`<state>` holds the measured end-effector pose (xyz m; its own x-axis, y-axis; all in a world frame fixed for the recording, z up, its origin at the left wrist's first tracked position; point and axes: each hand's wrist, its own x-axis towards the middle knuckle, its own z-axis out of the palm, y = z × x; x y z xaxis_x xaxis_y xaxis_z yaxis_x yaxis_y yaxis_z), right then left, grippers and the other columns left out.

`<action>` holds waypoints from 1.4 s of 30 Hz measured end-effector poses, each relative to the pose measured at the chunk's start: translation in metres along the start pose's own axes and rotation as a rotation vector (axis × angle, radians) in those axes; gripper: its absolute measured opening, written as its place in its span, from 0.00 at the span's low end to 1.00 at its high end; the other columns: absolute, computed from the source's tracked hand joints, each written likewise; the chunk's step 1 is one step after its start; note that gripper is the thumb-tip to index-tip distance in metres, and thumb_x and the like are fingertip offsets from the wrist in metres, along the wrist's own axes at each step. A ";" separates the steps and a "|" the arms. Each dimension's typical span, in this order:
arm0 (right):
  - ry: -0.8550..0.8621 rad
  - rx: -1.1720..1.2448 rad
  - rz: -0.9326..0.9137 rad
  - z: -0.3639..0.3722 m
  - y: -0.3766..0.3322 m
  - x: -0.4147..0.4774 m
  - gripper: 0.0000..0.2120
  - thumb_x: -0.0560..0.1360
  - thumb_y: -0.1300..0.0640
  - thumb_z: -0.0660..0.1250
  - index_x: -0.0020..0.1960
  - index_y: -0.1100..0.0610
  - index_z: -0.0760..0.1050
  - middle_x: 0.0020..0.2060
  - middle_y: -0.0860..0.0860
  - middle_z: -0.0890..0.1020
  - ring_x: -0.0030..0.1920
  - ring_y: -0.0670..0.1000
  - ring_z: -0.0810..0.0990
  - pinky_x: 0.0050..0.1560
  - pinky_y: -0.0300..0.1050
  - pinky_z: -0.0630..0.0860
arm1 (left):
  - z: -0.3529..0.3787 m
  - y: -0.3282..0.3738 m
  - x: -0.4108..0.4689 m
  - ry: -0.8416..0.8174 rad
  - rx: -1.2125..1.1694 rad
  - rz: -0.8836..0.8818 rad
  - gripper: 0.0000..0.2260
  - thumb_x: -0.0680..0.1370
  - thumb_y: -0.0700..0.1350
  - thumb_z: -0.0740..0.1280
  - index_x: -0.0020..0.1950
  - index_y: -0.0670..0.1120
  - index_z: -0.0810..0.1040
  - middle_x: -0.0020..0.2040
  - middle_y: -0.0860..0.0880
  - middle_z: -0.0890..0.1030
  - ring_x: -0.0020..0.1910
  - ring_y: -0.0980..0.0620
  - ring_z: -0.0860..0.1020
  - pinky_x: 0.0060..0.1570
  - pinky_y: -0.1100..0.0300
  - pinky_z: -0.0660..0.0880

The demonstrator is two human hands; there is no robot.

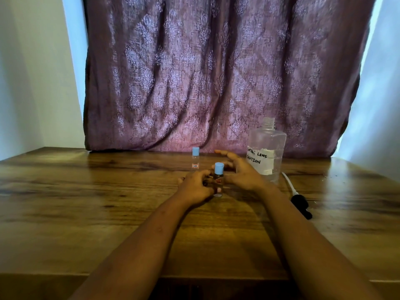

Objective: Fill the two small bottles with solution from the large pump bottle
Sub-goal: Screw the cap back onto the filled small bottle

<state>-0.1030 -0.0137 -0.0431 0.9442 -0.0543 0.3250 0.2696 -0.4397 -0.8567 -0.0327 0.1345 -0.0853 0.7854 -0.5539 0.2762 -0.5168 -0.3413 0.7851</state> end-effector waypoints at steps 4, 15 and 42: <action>0.073 -0.044 -0.002 -0.001 -0.003 0.001 0.34 0.64 0.72 0.73 0.66 0.54 0.67 0.52 0.56 0.80 0.53 0.54 0.79 0.49 0.42 0.79 | 0.000 0.005 -0.002 0.010 0.029 -0.002 0.11 0.65 0.58 0.74 0.45 0.66 0.77 0.52 0.55 0.86 0.59 0.47 0.81 0.69 0.34 0.70; 0.055 -0.015 -0.009 -0.002 0.002 0.003 0.15 0.71 0.67 0.69 0.57 0.60 0.76 0.51 0.55 0.82 0.54 0.51 0.80 0.57 0.46 0.77 | 0.002 0.002 0.000 -0.031 0.066 -0.020 0.12 0.64 0.61 0.72 0.46 0.64 0.79 0.49 0.58 0.83 0.58 0.45 0.81 0.69 0.32 0.70; 0.228 0.052 0.197 0.031 0.015 0.019 0.14 0.72 0.66 0.69 0.57 0.60 0.75 0.53 0.57 0.80 0.43 0.49 0.80 0.46 0.41 0.81 | -0.004 0.005 0.003 0.186 0.265 -0.148 0.25 0.68 0.60 0.77 0.64 0.63 0.78 0.66 0.52 0.80 0.68 0.45 0.74 0.70 0.42 0.65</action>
<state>-0.0757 0.0063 -0.0620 0.9140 -0.3363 0.2269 0.1004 -0.3545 -0.9297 -0.0316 0.1342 -0.0784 0.8945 -0.3443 0.2852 -0.4438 -0.6065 0.6597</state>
